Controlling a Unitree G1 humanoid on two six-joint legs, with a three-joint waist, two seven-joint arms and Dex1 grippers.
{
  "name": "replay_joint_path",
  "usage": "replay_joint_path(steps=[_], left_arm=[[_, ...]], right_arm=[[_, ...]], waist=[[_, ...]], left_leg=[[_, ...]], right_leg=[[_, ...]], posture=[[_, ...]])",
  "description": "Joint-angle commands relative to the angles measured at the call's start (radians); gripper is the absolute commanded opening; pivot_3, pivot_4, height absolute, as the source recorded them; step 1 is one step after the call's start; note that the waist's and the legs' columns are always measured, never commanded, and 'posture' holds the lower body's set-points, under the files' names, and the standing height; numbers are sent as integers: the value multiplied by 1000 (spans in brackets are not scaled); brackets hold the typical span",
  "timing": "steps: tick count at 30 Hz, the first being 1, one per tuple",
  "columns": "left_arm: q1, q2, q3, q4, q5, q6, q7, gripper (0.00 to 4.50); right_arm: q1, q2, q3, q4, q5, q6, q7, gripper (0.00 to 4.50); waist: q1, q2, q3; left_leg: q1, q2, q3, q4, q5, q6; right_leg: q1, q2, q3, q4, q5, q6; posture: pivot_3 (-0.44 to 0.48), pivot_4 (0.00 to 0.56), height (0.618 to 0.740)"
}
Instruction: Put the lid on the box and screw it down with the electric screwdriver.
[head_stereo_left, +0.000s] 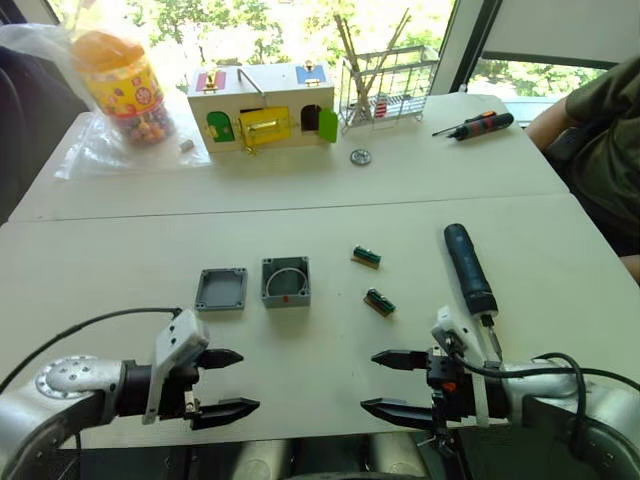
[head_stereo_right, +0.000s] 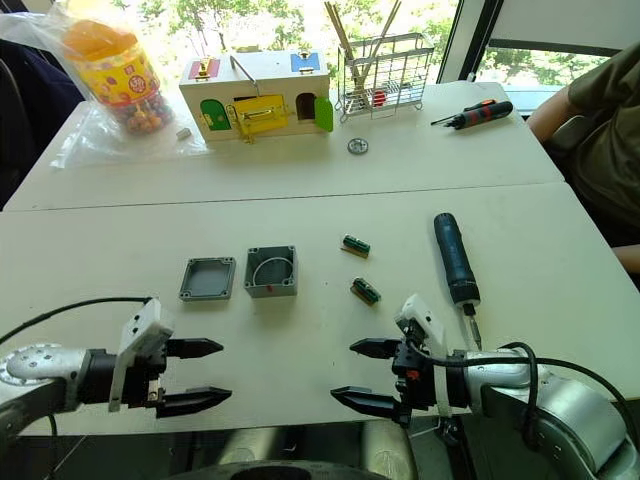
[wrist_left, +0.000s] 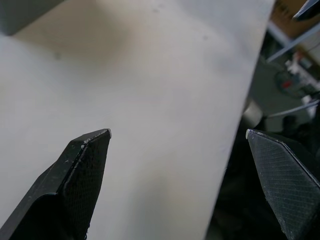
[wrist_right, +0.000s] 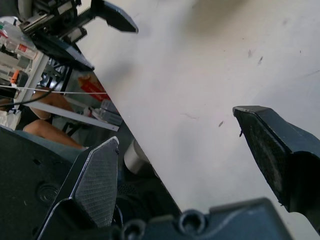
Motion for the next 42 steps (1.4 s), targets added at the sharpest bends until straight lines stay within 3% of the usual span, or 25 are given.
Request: replay_joint_path(steps=[1, 3, 6, 9, 12, 15, 22, 30, 33, 35, 40, 42], left_arm=[[-169, 106, 1, 77, 22, 16, -64, 4500], [-356, 181, -51, 133, 24, 30, -133, 4500], [-632, 270, -245, 203, 146, 20, -257, 4500], [-883, 195, -426, 316, 302, -82, -345, 4500], [-1042, 104, -561, 422, 424, -168, -429, 4500], [-1115, 22, -662, 473, 507, -208, -482, 4500], [-1120, -133, -749, 522, 583, -199, -491, 4500], [-1090, -181, -812, 531, 673, -236, -509, 4500], [-1076, -193, -819, 541, 698, -241, -506, 3628], [-1070, -197, -825, 551, 725, -273, -504, 2769], [-1067, -226, -812, 571, 744, -273, -504, 78], [-1070, -232, -808, 583, 755, -286, -505, 25]], right_arm=[[-72, -17, -102, -15, 255, 63, -53, 4346], [-141, -37, -134, -3, 370, 89, -113, 4346], [-236, -34, -124, -14, 376, 76, -187, 4346], [-298, -3, -82, -24, 347, 58, -251, 4346], [-336, 30, -17, -39, 289, 51, -296, 4346], [-360, 54, 24, -38, 216, 33, -323, 4346], [-379, 113, 85, -35, 137, 18, -360, 4346], [-367, 163, 107, -32, 67, 11, -392, 4346], [-366, 172, 105, -30, 53, 10, -396, 4500], [-366, 173, 98, -26, 44, 8, -394, 4500], [-364, 174, 88, -20, 34, 6, -392, 4500], [-362, 175, 88, -20, 33, 9, -392, 4500]], waist=[[0, 0, 0], [1, -2, 1], [-3, -2, 1], [-6, -2, 2], [-8, -5, 4], [-10, -5, 4], [-25, -7, 5], [-28, -7, 5], [-28, -7, 5], [-25, -7, 5], [-24, -7, 5], [-24, -7, 5]], left_leg=[[0, 0, 0, 0, 0, 0], [0, 0, -1, 1, 0, 0], [0, -1, -2, 0, 0, 0], [-1, -2, 1, -1, 2, -3], [-2, -1, 1, 0, 3, -5], [-2, -2, 1, 1, 3, -4], [-2, -2, 0, 3, 2, -3], [-2, -3, 0, 4, 2, -3], [-2, -3, 0, 4, 3, -3], [-2, -3, -1, 4, 3, -3], [-2, -3, -1, 5, 3, -3], [-2, -3, -1, 5, 2, -3]], right_leg=[[0, 0, 0, 0, 0, 0], [0, 0, -1, 0, 0, 0], [-1, 0, -2, -1, 1, -1], [-2, 1, -1, 0, 1, 0], [-3, 1, -1, 1, 1, 0], [-3, 2, -1, 3, 0, 0], [-3, 2, -2, 8, -1, 3], [-7, 2, -1, 14, -2, 4], [-7, 2, -1, 14, -2, 5], [-6, 2, -1, 14, -2, 5], [-6, 1, -1, 14, -2, 5], [-6, 1, -2, 14, -2, 5]], posture=[[0, 150, 740], [0, 150, 740], [0, 150, 740], [0, 150, 740], [0, 150, 740], [0, 150, 740], [0, 150, 740], [0, 150, 740], [0, 150, 740], [0, 150, 740], [0, 150, 740], [0, 150, 740]])
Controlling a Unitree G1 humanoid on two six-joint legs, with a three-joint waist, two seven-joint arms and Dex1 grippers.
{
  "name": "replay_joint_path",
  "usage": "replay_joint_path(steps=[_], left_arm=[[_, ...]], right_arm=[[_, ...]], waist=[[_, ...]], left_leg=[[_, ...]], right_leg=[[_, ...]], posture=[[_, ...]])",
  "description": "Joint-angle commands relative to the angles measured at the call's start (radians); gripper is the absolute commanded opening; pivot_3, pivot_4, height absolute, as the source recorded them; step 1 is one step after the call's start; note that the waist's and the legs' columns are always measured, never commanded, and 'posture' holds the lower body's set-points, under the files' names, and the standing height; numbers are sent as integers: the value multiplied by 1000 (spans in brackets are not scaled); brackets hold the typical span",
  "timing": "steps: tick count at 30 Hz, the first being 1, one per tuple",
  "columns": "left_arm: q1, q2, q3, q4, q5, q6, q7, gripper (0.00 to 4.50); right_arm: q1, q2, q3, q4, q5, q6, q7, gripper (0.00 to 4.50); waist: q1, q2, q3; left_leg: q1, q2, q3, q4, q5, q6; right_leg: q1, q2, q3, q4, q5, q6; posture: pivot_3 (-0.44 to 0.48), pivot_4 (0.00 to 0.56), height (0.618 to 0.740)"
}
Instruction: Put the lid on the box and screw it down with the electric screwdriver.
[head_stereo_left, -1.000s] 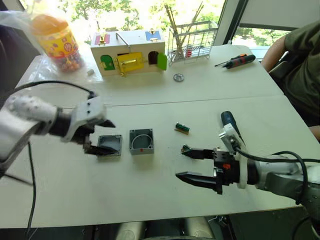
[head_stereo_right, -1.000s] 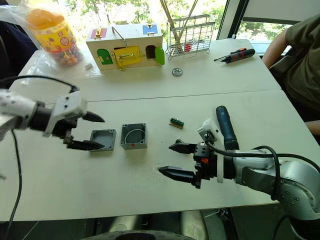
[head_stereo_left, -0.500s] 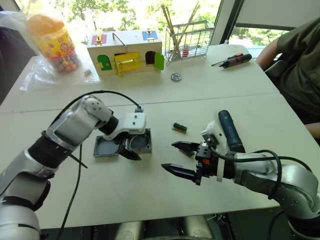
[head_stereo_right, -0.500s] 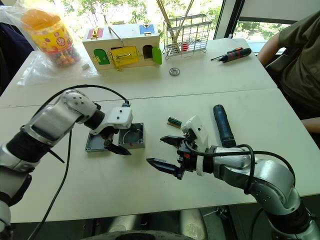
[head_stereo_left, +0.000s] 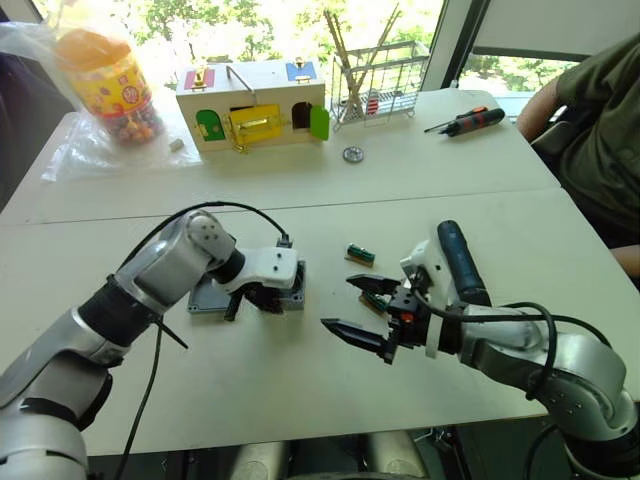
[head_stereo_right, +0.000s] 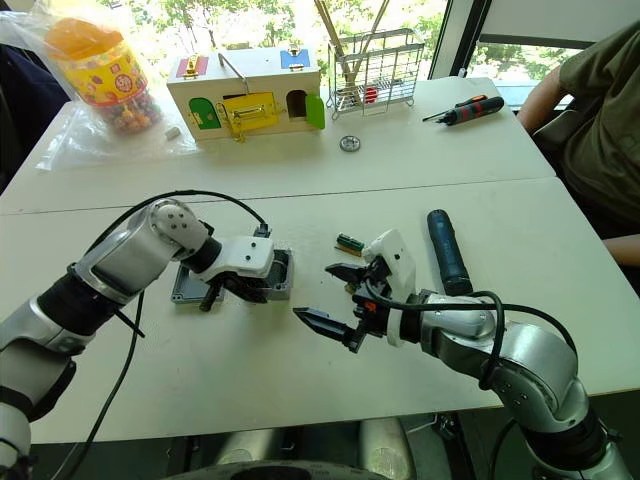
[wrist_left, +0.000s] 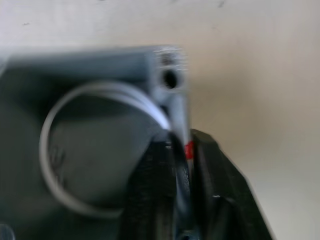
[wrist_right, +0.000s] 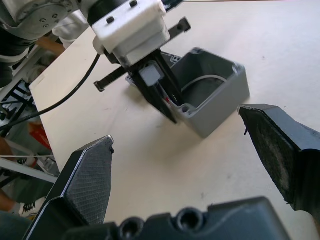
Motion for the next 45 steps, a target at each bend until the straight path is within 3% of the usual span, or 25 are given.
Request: replay_joint_path(steps=[1, 4, 9, 14, 19, 27, 30, 34, 38, 41, 44, 45], left_arm=[[-7, -18, 10, 16, 20, -28, -1, 25], [-32, -39, 25, 56, 33, -85, 8, 25], [-86, -82, 75, 206, -38, -444, -128, 25], [-197, -102, -47, 423, -47, -726, -182, 25], [-284, -147, -141, 577, -58, -887, -182, 25], [-362, -177, -261, 713, -92, -1014, -182, 25], [-371, -181, -266, 737, -101, -1024, -182, 1147], [-371, -181, -193, 739, -54, -988, -182, 3017], [-383, -32, -69, 576, -122, -748, -182, 3017], [-313, 107, 68, 411, -175, -479, -165, 3017], [-184, 227, 211, 242, -209, -169, -48, 3017], [-110, 258, 295, 173, -234, -4, 47, 3017]], right_arm=[[4, 8, -21, -17, 0, -13, 5, 4500], [14, 7, -20, -20, -4, -12, 7, 4500], [32, 6, -13, -16, -29, -19, 17, 4500], [50, 15, -16, -21, -49, -23, 16, 4500], [86, 37, -24, -43, -60, -24, -12, 4500], [121, 75, -26, -71, -74, -21, -65, 4500], [128, 83, -29, -77, -74, -18, -77, 4500], [128, 81, -26, -82, -65, -13, -78, 4500], [98, 53, -52, -83, -14, 0, -38, 4500], [37, 8, -94, -62, 54, 5, 29, 4500], [-51, -25, -101, -11, 67, 1, 87, 4500], [-93, -32, -77, 21, 42, -8, 121, 4500]], waist=[[1, 0, 0], [8, 0, 0], [22, 0, 0], [19, 0, 0], [19, -1, 0], [0, -1, 1], [-6, -1, 1], [-7, -1, 1], [-16, -2, 1], [-36, -1, 1], [-48, -1, 1], [-49, -1, 1]], left_leg=[[0, 0, 0, 0, 0, 0], [0, 0, -1, 2, 0, 0], [0, 0, -1, 4, 1, -1], [-1, 0, 0, 4, 2, -3], [-1, -1, 0, 4, 2, -3], [-1, -1, -1, 5, 0, 0], [-1, -1, -1, 6, 0, 1], [-1, -1, -1, 6, -1, 1], [-1, -1, -1, 7, -1, 2], [-1, -1, -1, 6, -1, 2], [-1, -1, -1, 6, -2, 3], [-1, -1, -1, 5, -2, 3]], right_leg=[[0, 0, 0, 0, 0, 0], [1, 0, 0, 0, 0, 0], [1, 0, 0, 0, 0, 0], [1, 0, -1, 0, 0, 0], [1, 0, -1, 0, 0, 0], [1, 0, -1, 2, -1, 1], [1, 0, -1, 2, -1, 3], [1, 0, -1, 2, -2, 3], [1, 0, -1, 3, -2, 4], [0, 1, -1, 4, -3, 5], [0, 0, 0, 3, -3, 5], [0, 0, 0, 3, -3, 5]], posture=[[0, 150, 740], [0, 150, 740], [0, 150, 740], [0, 150, 740], [0, 150, 740], [0, 150, 740], [0, 150, 740], [0, 150, 740], [0, 150, 740], [0, 150, 740], [0, 150, 740], [0, 150, 740]])
